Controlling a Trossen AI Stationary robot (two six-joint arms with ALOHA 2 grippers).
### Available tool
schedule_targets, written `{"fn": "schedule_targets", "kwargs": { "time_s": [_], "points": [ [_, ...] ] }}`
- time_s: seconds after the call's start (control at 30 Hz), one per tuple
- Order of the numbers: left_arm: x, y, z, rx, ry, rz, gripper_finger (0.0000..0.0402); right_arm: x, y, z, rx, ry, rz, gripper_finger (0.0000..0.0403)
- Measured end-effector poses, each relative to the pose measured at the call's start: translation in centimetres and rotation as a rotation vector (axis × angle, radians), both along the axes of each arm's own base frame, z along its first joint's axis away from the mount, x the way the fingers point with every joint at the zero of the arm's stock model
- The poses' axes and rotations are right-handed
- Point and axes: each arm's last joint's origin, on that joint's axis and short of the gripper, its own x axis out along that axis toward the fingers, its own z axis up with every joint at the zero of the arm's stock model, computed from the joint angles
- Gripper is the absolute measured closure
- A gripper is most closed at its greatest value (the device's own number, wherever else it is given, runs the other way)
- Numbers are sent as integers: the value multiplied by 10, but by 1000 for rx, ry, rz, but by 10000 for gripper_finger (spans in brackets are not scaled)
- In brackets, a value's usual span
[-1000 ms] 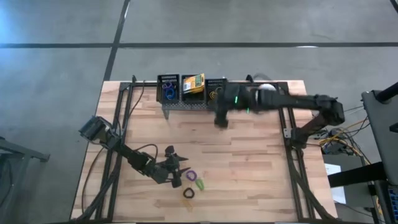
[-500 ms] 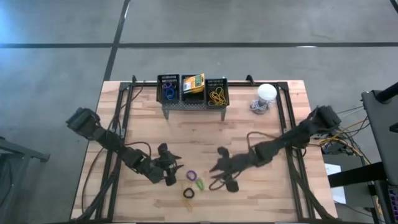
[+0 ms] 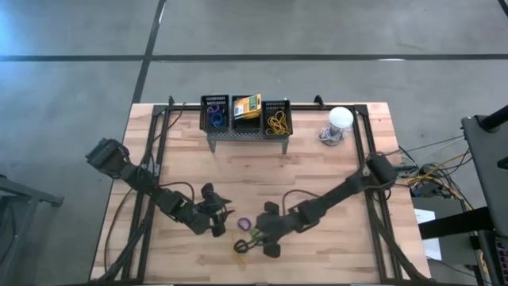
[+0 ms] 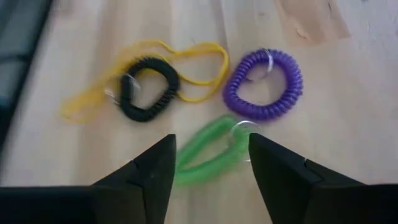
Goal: Pick & Place Office Desk Supplies
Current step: Put the green spring keychain into the left black bin on the shelf
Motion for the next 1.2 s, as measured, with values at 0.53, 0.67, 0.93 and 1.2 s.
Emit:
{"fn": "schedule_targets", "kwargs": {
  "time_s": [0.53, 0.67, 0.93, 1.2],
  "points": [
    [4, 0, 3, -20, -53, 18, 229, 3, -12, 11, -311, 37, -3, 385],
    [9, -4, 12, 30, -131, -36, 229, 1, 0, 60, -411, -368, -54, 387],
    [18, -15, 37, 205, -318, -188, 229, -30, -16, 75, -607, -887, -220, 390],
    [38, -28, 98, 796, -449, -359, 229, -51, -33, 70, -550, -992, -219, 390]
  ]
}}
